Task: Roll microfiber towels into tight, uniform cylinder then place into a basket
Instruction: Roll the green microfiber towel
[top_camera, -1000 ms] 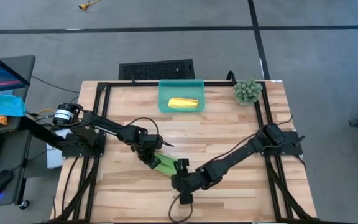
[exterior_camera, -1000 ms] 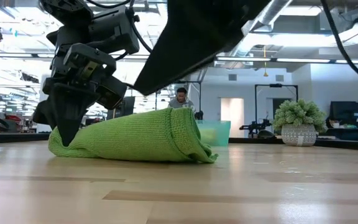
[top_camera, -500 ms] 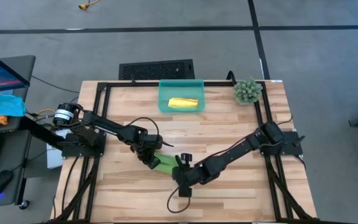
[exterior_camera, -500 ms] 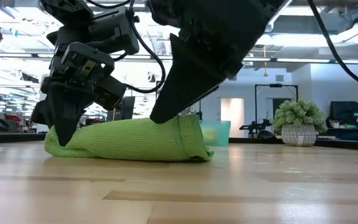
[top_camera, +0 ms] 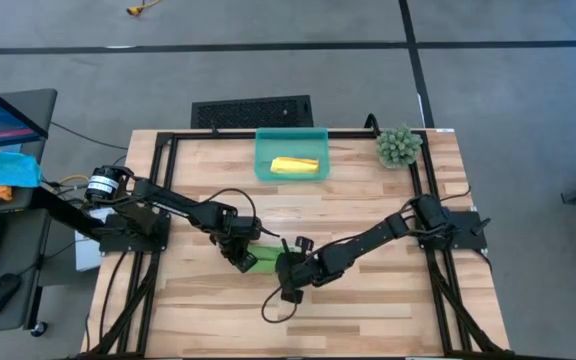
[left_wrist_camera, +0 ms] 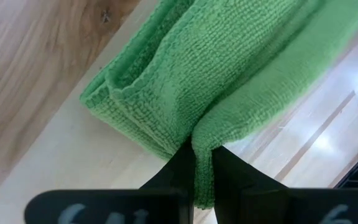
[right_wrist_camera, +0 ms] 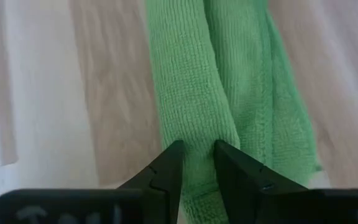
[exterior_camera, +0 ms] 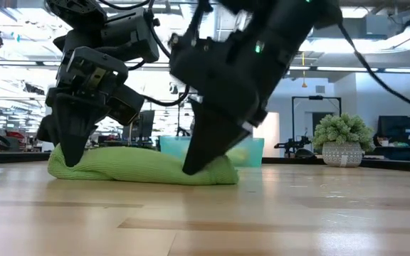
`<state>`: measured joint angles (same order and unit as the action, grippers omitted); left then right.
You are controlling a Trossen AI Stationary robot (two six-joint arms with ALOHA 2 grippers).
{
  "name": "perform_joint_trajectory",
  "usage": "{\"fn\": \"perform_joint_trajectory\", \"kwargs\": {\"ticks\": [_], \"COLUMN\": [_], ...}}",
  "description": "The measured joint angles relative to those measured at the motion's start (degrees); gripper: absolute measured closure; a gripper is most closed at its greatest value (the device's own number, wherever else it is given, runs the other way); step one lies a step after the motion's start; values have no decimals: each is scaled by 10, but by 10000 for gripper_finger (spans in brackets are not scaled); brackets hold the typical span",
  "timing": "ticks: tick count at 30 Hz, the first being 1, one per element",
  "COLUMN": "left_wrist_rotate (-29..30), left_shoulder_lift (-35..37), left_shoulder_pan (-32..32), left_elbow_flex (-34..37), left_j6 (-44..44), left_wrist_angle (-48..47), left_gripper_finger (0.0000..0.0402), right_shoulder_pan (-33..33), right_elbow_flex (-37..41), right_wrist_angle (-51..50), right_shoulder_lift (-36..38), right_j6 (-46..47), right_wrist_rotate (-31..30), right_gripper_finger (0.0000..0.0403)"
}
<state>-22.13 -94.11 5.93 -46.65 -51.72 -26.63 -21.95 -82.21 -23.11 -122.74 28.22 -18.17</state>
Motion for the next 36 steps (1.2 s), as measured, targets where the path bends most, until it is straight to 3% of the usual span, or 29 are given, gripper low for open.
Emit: {"fn": "perform_joint_trajectory", "kwargs": {"ticks": [13,19,26,31,36], "left_wrist_rotate": [6,45,28,36,89], "left_shoulder_lift": [0,0,0,6,45], "left_shoulder_pan": [8,24,25,29,35], "left_elbow_flex": [0,0,0,0,-5], "left_j6": [94,107,150,168,188], "left_wrist_angle": [3,5,5,-3,-64], "left_gripper_finger": [374,305,239,237,245], "right_shoulder_pan": [3,3,2,2,2], "right_elbow_flex": [1,1,1,2,2], "right_wrist_angle": [-4,-5,-5,-5,-5], "right_shoulder_lift": [-3,-3,-3,-4,-4], "right_j6": [8,8,8,8,8], "right_wrist_rotate": [14,15,16,16,17], "right_gripper_finger": [285,285,285,285,285]}}
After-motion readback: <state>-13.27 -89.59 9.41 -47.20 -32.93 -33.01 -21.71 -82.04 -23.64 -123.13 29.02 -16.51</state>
